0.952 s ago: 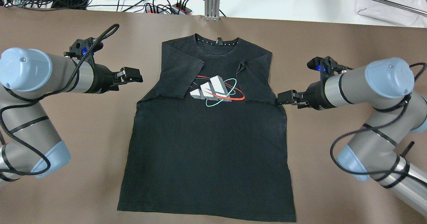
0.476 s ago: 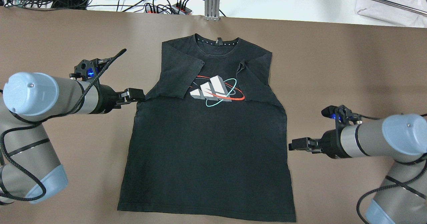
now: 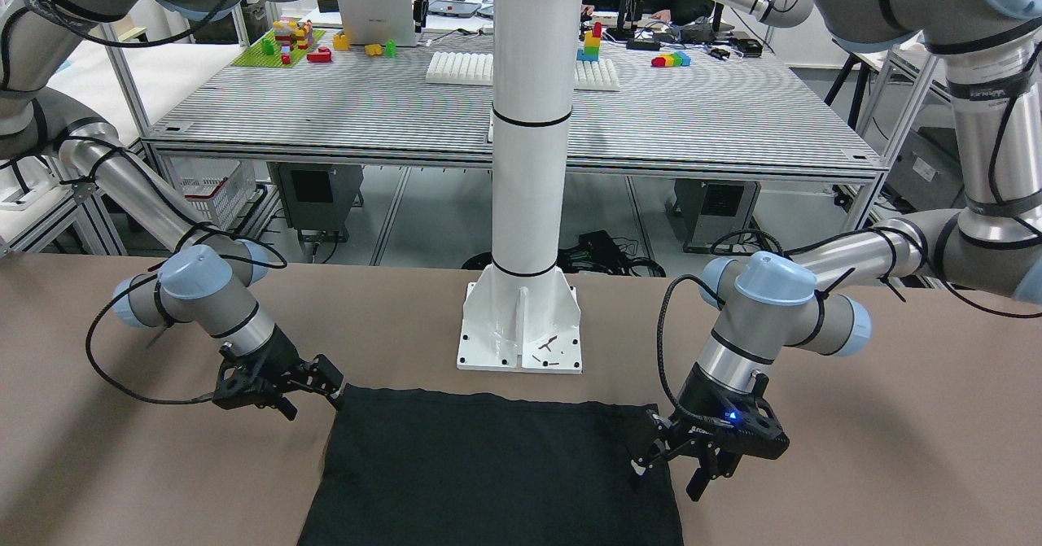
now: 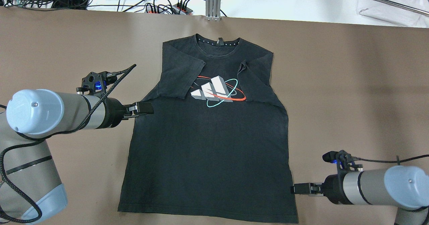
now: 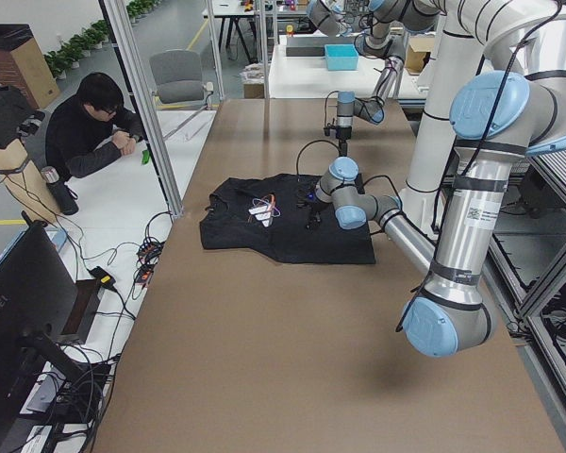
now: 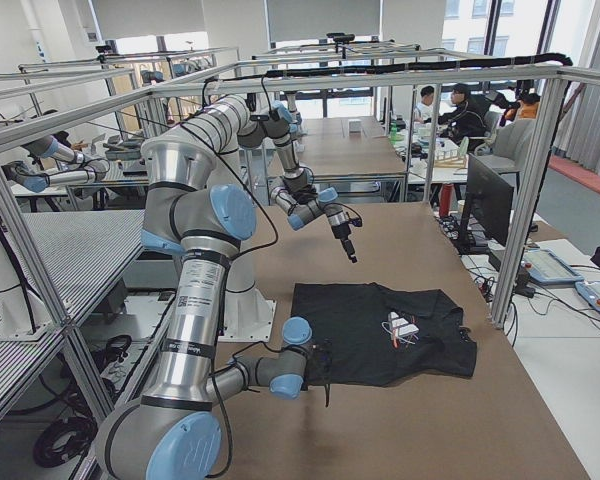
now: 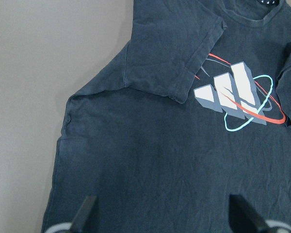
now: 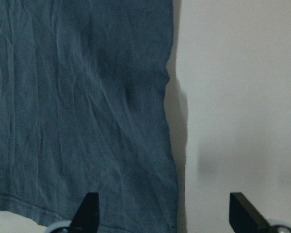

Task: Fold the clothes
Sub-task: 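Move both grippers down to the hem corners nearest the robot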

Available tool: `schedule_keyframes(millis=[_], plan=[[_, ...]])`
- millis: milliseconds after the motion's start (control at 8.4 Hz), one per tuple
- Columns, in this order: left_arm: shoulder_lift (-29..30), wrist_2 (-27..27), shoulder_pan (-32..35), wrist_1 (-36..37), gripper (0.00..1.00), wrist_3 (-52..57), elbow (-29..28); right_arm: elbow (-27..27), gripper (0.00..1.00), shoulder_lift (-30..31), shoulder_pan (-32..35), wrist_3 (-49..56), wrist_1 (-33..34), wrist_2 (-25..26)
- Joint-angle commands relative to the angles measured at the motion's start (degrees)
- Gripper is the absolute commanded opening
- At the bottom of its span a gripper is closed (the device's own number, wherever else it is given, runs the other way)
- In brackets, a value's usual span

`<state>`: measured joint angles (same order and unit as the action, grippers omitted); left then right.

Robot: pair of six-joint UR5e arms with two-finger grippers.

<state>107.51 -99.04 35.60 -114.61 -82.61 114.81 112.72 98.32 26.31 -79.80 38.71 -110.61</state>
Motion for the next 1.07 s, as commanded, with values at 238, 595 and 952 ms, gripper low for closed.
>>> schedule_keyframes(millis=[238, 595, 952], plan=[[-0.02, 0.25, -0.27, 0.44, 0.94, 0.17, -0.19, -2.49, 0.94, -1.46, -10.22, -3.43, -0.83, 7.07], [0.06, 2.28, -1.59, 0.44, 0.94, 0.17, -0.37, -3.91, 0.57, -1.55, -10.84, -3.52, -1.00, 7.25], [0.15, 2.28, -1.59, 0.52, 0.94, 0.17, -0.46, -3.47, 0.00, -2.25, -10.84, -3.52, -0.92, 7.77]])
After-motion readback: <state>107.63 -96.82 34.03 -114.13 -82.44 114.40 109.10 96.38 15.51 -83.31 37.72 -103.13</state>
